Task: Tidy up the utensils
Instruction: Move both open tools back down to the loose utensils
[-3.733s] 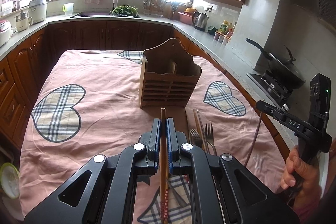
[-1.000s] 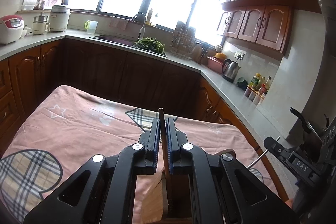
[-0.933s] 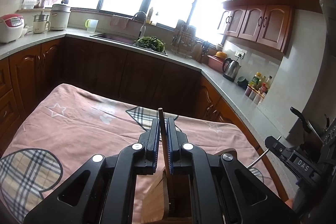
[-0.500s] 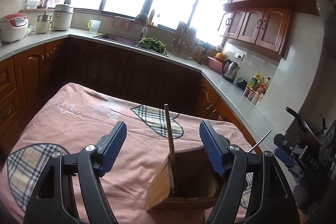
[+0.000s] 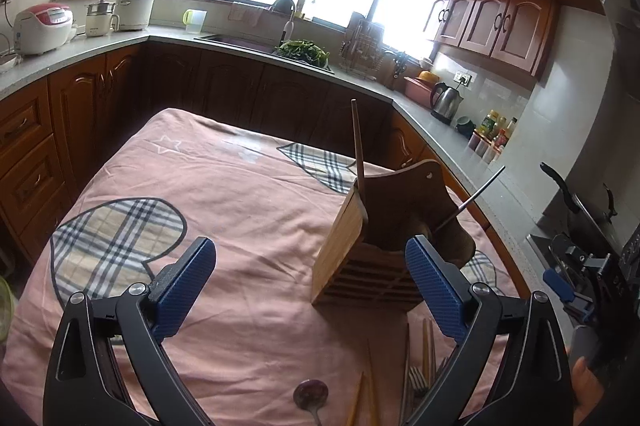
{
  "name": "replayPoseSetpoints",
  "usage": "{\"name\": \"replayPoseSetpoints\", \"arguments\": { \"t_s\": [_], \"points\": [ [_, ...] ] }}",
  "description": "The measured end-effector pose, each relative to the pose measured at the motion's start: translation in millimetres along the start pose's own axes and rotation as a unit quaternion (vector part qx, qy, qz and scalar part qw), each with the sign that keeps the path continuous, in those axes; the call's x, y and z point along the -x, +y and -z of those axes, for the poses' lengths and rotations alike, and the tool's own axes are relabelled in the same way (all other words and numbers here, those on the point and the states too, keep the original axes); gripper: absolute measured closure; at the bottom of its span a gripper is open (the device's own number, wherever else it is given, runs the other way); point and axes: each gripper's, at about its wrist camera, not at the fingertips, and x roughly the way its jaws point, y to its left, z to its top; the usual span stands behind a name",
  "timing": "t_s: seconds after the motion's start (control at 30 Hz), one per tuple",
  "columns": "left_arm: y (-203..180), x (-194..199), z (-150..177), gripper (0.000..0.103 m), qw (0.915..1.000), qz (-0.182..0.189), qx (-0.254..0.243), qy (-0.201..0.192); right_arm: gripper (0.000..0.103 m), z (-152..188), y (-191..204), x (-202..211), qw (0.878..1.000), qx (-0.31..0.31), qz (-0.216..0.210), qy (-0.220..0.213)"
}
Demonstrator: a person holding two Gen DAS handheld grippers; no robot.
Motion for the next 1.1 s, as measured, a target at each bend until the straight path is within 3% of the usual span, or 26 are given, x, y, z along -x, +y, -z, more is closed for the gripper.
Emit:
{"name": "replayPoseSetpoints", "arguments": {
  "t_s": [0.6,1.1],
  "points": [
    [19,13,51,0.005,0.9985,-0.01,0.004,0.053,0.002,55,-21,38,0.999,0.0,0.032,0.039],
    [-2,-16,67,0.005,0.9937,-0.011,-0.022,0.109,0.002,65,-24,15,0.997,0.009,0.044,0.066]
  ]
}}
